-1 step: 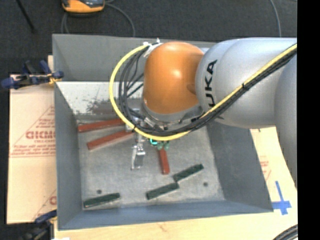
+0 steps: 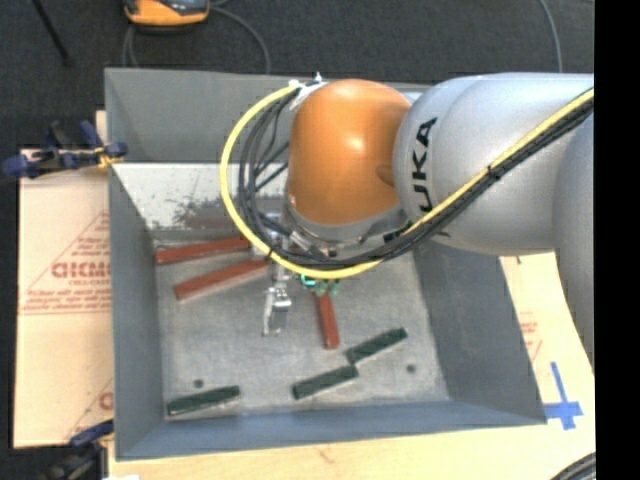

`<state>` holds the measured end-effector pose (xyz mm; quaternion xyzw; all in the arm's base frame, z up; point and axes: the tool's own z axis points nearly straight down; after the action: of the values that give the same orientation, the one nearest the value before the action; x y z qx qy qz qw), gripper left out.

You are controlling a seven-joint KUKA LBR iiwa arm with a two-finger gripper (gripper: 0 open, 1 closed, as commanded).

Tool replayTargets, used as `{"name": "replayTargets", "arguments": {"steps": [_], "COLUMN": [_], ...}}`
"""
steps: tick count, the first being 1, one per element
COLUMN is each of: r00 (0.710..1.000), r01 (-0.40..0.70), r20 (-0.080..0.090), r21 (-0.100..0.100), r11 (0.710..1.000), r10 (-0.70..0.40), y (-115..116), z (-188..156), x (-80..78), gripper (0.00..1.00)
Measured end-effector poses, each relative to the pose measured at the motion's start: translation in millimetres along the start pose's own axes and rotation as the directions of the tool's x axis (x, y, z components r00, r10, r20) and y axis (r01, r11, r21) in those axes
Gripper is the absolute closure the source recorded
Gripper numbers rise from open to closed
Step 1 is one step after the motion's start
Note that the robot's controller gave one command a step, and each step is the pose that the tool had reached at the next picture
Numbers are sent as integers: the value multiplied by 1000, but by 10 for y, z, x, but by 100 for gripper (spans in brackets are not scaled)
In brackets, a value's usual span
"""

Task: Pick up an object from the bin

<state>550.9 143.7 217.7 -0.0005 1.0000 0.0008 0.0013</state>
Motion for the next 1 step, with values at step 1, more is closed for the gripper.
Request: {"name": "replayTargets", "arguments": {"steps": [1], "r00": [998], "r01": [61], "r20": [6], "r21": [0], "r11": [998], "r10": [-61], "y": [-63], "z": [130], "x": [51], "gripper": [0]}}
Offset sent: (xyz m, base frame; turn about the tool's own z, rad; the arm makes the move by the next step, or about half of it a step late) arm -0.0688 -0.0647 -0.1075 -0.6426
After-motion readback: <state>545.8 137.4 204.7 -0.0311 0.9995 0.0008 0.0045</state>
